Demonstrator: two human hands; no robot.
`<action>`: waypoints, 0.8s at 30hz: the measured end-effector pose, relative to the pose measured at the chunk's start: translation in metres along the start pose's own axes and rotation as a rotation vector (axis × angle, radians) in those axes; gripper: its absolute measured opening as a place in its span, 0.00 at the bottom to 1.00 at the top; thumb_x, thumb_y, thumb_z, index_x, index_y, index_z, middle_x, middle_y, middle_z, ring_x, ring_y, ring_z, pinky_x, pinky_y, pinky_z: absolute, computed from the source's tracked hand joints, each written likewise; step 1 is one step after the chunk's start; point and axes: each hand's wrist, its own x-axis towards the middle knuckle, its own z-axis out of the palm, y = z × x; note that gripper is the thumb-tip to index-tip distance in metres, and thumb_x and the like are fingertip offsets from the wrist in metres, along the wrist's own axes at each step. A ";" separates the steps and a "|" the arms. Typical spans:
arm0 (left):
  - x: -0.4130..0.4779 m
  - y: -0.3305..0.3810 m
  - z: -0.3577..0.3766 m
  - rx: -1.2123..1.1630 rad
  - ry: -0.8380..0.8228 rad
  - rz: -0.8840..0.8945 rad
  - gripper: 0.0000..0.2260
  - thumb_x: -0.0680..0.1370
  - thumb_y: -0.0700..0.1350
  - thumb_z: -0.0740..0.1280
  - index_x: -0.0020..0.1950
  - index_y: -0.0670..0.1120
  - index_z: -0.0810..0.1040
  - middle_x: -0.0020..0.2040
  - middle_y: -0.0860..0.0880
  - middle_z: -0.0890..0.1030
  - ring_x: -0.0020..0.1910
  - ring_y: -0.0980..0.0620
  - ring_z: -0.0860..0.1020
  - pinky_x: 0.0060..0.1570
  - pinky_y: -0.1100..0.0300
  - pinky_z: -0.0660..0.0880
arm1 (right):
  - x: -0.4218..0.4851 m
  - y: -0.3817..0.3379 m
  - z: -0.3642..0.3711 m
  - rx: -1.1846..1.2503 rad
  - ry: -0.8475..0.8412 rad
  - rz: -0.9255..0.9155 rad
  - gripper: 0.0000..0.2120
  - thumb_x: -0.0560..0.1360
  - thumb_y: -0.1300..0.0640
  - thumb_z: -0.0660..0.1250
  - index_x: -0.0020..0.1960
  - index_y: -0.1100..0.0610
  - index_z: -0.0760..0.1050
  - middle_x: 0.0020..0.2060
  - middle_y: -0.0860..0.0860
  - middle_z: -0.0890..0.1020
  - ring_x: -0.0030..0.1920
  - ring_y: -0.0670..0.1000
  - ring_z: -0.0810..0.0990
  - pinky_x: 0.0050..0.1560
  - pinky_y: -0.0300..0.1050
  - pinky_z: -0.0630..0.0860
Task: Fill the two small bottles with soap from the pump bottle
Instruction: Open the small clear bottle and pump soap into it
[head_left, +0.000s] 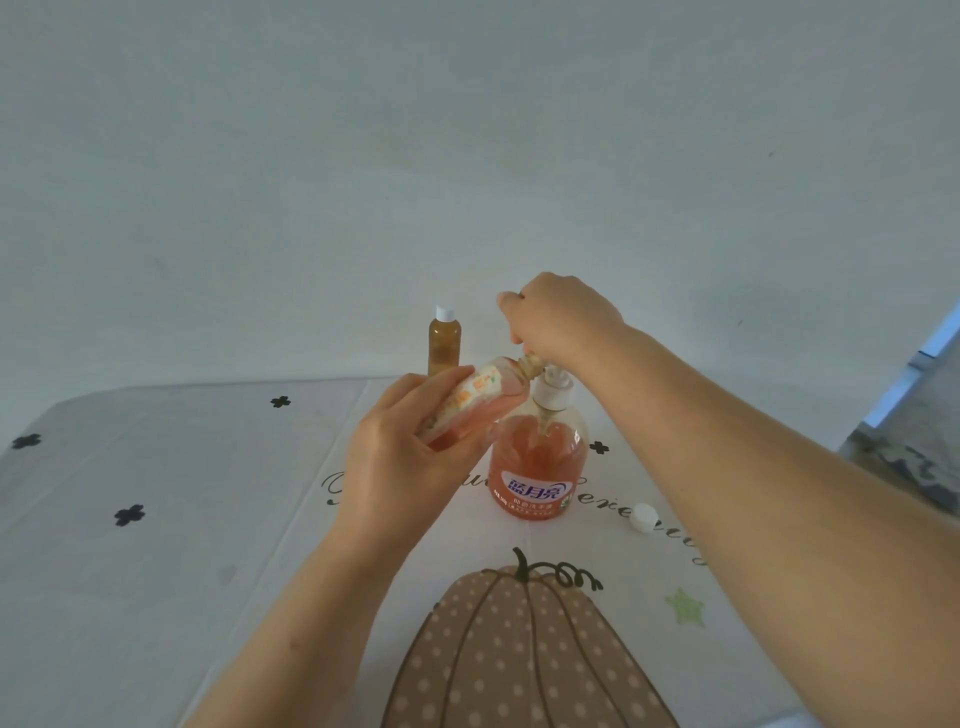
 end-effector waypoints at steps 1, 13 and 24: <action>0.000 -0.001 0.000 0.000 -0.003 -0.005 0.23 0.68 0.51 0.77 0.62 0.49 0.81 0.46 0.56 0.80 0.44 0.60 0.78 0.40 0.73 0.70 | 0.000 0.000 0.001 0.017 -0.002 0.002 0.19 0.82 0.51 0.54 0.48 0.59 0.80 0.44 0.54 0.85 0.38 0.55 0.79 0.43 0.45 0.74; 0.002 0.000 -0.002 -0.046 -0.022 -0.011 0.25 0.62 0.67 0.67 0.55 0.58 0.81 0.43 0.58 0.79 0.43 0.58 0.78 0.38 0.70 0.72 | 0.003 0.005 0.016 0.102 -0.047 0.060 0.16 0.79 0.54 0.56 0.48 0.59 0.81 0.44 0.54 0.85 0.44 0.56 0.82 0.48 0.48 0.76; 0.001 0.000 -0.002 -0.002 -0.008 -0.016 0.21 0.68 0.49 0.78 0.60 0.53 0.82 0.44 0.58 0.79 0.43 0.59 0.78 0.40 0.70 0.72 | 0.000 0.003 0.005 0.085 -0.023 0.027 0.17 0.80 0.52 0.56 0.49 0.59 0.81 0.44 0.54 0.85 0.43 0.56 0.82 0.51 0.50 0.79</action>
